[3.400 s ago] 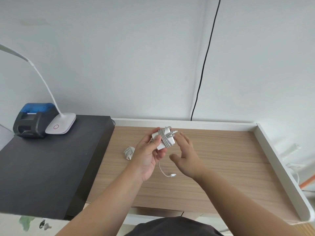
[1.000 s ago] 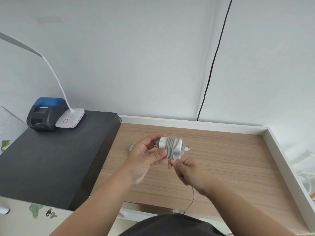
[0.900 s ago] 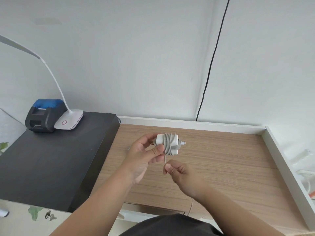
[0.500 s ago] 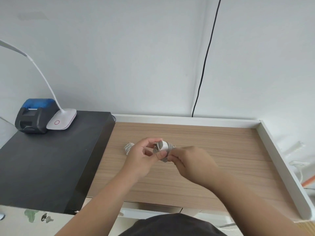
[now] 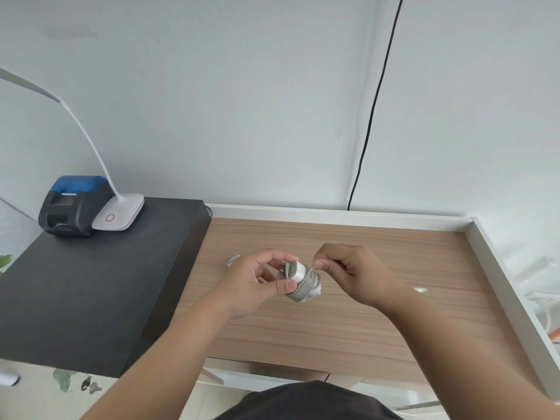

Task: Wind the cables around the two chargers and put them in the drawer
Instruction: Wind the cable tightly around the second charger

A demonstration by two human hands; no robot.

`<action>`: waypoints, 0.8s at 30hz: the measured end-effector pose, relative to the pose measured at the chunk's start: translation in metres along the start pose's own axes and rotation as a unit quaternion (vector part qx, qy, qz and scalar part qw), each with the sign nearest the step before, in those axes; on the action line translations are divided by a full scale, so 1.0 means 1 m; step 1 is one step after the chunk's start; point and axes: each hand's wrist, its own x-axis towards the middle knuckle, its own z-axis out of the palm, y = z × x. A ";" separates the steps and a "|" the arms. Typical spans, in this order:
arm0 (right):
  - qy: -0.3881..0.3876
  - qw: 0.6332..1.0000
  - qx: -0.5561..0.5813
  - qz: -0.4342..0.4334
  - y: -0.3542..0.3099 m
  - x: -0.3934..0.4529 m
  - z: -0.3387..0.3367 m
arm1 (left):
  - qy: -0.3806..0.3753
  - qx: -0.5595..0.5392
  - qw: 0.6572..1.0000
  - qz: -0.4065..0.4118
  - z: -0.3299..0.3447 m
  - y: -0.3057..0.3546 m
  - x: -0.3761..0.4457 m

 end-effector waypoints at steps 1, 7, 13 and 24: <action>0.000 0.999 0.036 0.010 0.000 0.000 0.002 | -0.001 -0.016 1.000 -0.004 0.000 0.001 -0.001; -0.011 0.989 0.121 0.086 0.011 0.002 0.003 | -0.084 -0.127 0.988 -0.002 0.001 0.009 -0.007; -0.028 0.939 0.283 0.191 0.011 -0.012 0.026 | -0.076 -0.291 0.953 0.020 0.007 0.019 -0.001; -0.079 0.985 -0.025 0.149 -0.024 -0.028 0.062 | 0.152 -0.328 0.930 -0.061 0.019 0.000 0.016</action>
